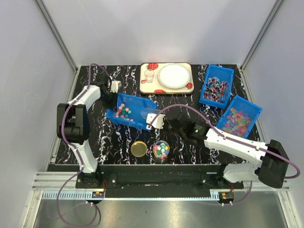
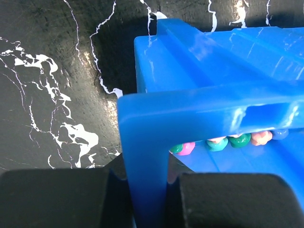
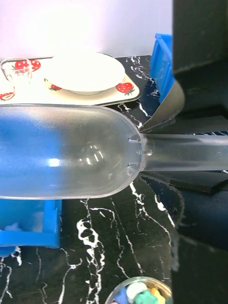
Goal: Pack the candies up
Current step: Place the storage box at the center of the board, then adjust the spatula.
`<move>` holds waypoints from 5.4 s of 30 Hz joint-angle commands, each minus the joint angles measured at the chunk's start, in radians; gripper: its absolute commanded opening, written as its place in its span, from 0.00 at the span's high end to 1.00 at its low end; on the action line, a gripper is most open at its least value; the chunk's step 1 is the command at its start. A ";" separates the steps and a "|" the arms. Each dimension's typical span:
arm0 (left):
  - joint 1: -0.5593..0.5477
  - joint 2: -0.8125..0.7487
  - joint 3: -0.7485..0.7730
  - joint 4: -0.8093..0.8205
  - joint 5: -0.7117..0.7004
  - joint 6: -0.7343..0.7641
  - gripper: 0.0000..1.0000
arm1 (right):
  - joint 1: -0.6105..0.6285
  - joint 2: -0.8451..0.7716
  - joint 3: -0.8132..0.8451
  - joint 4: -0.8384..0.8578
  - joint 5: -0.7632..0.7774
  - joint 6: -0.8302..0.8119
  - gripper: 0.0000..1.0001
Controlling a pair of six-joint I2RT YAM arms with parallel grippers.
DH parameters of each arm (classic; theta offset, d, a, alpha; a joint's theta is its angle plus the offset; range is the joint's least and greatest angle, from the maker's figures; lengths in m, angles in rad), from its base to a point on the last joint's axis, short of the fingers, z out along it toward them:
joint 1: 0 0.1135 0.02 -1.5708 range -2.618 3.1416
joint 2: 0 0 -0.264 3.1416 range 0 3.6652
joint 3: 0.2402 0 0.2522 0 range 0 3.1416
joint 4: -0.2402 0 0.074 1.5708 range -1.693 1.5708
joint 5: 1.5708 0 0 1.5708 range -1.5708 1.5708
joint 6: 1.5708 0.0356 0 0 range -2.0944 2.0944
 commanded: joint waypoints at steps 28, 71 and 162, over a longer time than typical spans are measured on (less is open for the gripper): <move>-0.054 -0.304 0.086 -0.105 0.978 0.166 0.01 | -0.061 -0.071 0.052 0.118 -0.176 0.097 1.00; -0.185 -0.281 0.040 -0.051 0.927 0.152 1.00 | -0.087 -0.102 0.070 0.124 -0.268 0.228 0.60; -0.037 -0.295 -0.006 -0.022 1.245 0.134 1.00 | -0.099 -0.031 0.199 -0.014 -0.468 0.270 0.61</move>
